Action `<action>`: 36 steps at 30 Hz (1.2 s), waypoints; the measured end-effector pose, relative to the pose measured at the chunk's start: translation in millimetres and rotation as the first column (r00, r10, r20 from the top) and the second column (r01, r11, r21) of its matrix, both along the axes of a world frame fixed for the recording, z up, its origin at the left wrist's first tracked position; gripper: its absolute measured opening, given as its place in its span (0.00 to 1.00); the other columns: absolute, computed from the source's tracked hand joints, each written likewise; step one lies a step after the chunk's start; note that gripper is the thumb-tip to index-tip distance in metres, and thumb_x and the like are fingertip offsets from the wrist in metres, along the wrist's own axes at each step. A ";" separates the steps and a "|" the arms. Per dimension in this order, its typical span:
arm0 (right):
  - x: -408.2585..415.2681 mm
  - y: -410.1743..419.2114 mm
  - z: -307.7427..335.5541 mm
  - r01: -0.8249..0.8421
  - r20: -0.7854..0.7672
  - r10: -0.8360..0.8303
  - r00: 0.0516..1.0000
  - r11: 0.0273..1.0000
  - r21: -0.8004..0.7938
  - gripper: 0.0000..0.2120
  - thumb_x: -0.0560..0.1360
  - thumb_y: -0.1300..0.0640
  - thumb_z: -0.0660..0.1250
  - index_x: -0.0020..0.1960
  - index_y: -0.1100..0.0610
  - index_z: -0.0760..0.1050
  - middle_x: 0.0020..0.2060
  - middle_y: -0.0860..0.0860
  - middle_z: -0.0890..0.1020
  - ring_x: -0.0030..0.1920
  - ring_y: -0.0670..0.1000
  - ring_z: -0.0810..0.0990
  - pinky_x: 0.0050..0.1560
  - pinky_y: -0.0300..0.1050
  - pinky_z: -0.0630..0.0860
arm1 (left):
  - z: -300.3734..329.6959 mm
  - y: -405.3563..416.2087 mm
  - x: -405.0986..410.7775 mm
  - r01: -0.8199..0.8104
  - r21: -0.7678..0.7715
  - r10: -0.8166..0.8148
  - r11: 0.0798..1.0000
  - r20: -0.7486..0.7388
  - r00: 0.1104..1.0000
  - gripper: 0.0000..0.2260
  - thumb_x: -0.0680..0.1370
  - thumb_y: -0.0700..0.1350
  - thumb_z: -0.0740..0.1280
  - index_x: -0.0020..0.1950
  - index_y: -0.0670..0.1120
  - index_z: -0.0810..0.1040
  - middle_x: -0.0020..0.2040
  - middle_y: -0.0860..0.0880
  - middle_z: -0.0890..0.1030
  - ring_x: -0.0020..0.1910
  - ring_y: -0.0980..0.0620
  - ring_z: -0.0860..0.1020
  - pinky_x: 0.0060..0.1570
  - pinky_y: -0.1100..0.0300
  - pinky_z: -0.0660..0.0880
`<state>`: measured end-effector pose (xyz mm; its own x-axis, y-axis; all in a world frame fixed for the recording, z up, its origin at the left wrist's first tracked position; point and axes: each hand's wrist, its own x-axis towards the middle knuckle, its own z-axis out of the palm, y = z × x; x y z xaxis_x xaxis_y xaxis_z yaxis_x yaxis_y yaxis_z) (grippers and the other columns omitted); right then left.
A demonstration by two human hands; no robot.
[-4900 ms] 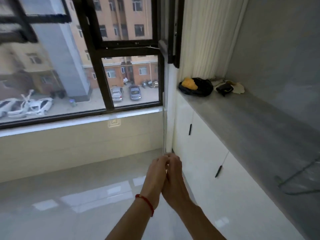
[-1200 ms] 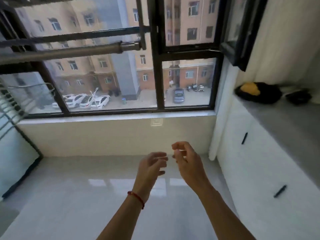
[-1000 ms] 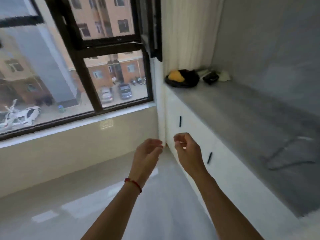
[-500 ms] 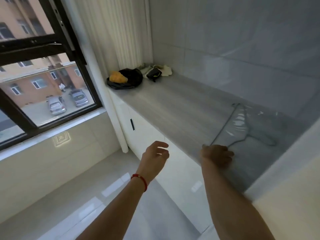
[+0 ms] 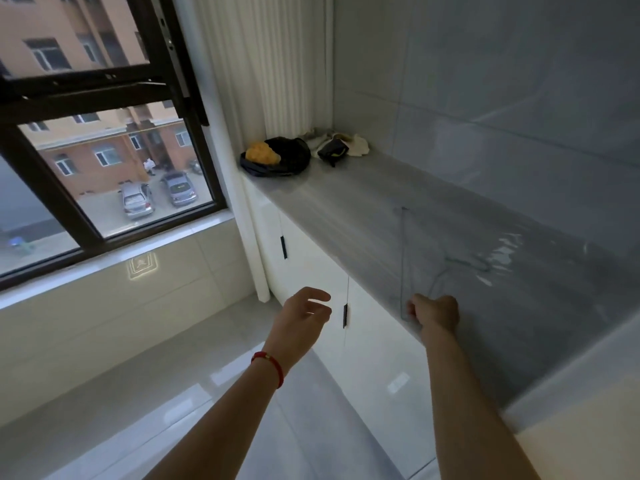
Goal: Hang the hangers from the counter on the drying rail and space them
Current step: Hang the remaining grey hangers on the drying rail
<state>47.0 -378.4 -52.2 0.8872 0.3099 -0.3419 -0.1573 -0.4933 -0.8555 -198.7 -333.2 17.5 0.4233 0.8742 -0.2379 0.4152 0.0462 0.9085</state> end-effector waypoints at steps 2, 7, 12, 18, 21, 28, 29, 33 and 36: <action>-31.4 3.8 10.9 -0.076 -0.148 0.115 0.982 0.966 0.247 0.06 0.74 0.69 0.66 0.40 0.68 0.81 0.32 0.58 0.82 0.27 0.51 0.77 0.26 0.38 0.77 | 2.4 -1.2 -7.4 -0.009 0.000 0.009 1.000 0.003 1.000 0.11 0.80 0.42 0.64 0.56 0.56 0.80 0.52 0.51 0.85 0.52 0.49 0.83 0.58 0.46 0.81; -123.8 12.2 31.0 -0.415 -0.192 0.559 0.807 0.767 0.489 0.11 0.79 0.61 0.69 0.60 0.58 0.75 0.50 0.58 0.84 0.50 0.57 0.86 0.49 0.53 0.85 | 5.5 -0.3 -44.6 -0.105 -0.023 0.106 0.994 0.028 0.994 0.12 0.82 0.42 0.63 0.65 0.48 0.77 0.58 0.46 0.82 0.55 0.49 0.81 0.59 0.46 0.81; -234.3 21.9 48.7 -0.710 -0.124 0.899 0.420 0.411 0.572 0.12 0.80 0.51 0.65 0.62 0.53 0.72 0.53 0.56 0.85 0.53 0.57 0.86 0.56 0.56 0.82 | 2.8 -2.4 -116.0 -0.262 -0.340 0.318 0.903 0.120 0.941 0.17 0.82 0.57 0.63 0.63 0.47 0.76 0.59 0.44 0.83 0.54 0.45 0.85 0.48 0.47 0.84; -368.8 27.1 58.3 -0.953 0.164 0.985 -0.049 -0.095 0.288 0.18 0.79 0.63 0.65 0.63 0.45 0.70 0.57 0.49 0.80 0.53 0.43 0.82 0.48 0.41 0.82 | 9.3 -34.1 -237.4 -0.598 -0.290 0.637 0.747 0.057 0.769 0.13 0.81 0.55 0.61 0.55 0.51 0.82 0.50 0.54 0.86 0.47 0.52 0.81 0.45 0.52 0.79; -425.7 31.5 72.3 -0.943 0.299 0.927 -0.226 -0.285 0.170 0.18 0.79 0.62 0.66 0.65 0.47 0.70 0.59 0.49 0.77 0.52 0.38 0.79 0.47 0.38 0.81 | 19.5 -54.2 -298.4 -0.709 -0.274 0.746 0.649 0.049 0.664 0.15 0.80 0.57 0.63 0.52 0.48 0.84 0.41 0.52 0.85 0.34 0.52 0.75 0.37 0.56 0.75; -562.7 20.3 120.6 -0.764 0.361 0.709 -0.606 -0.646 -0.013 0.22 0.78 0.41 0.67 0.71 0.38 0.68 0.66 0.39 0.75 0.64 0.41 0.74 0.65 0.45 0.74 | 59.8 -127.4 -436.1 -0.833 -0.174 0.849 0.525 0.180 0.498 0.21 0.84 0.56 0.59 0.47 0.44 0.85 0.33 0.47 0.74 0.31 0.50 0.71 0.33 0.55 0.71; -579.5 16.2 129.9 -0.727 0.376 0.668 -0.643 -0.687 -0.023 0.21 0.78 0.40 0.66 0.70 0.38 0.70 0.65 0.39 0.76 0.63 0.41 0.76 0.64 0.44 0.75 | 67.5 -139.4 -450.6 -0.847 -0.171 0.858 0.504 0.209 0.469 0.22 0.85 0.56 0.58 0.49 0.43 0.86 0.33 0.47 0.77 0.30 0.51 0.70 0.32 0.57 0.70; -634.0 3.3 165.3 -0.724 0.499 0.620 -0.605 -0.690 -0.021 0.18 0.78 0.41 0.65 0.66 0.43 0.77 0.61 0.40 0.81 0.56 0.37 0.79 0.56 0.34 0.75 | 93.2 -194.2 -511.5 -0.881 -0.180 0.886 0.438 0.251 0.390 0.21 0.84 0.55 0.59 0.58 0.41 0.83 0.48 0.39 0.87 0.30 0.51 0.70 0.31 0.59 0.68; -665.7 -1.4 180.8 -0.737 0.562 0.635 -0.530 -0.672 0.064 0.12 0.79 0.49 0.67 0.62 0.45 0.80 0.58 0.39 0.83 0.54 0.37 0.80 0.55 0.34 0.77 | 103.4 -228.9 -558.7 -0.906 -0.192 0.905 0.378 0.281 0.319 0.21 0.83 0.55 0.61 0.61 0.40 0.81 0.51 0.37 0.86 0.30 0.51 0.69 0.30 0.58 0.67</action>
<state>-618.7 -379.7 128.6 -0.8417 0.4851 0.2372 0.0886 0.5574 -0.8255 -757.3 -562.1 120.9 -0.5901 0.7599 -0.2725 -0.1635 0.2181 0.9621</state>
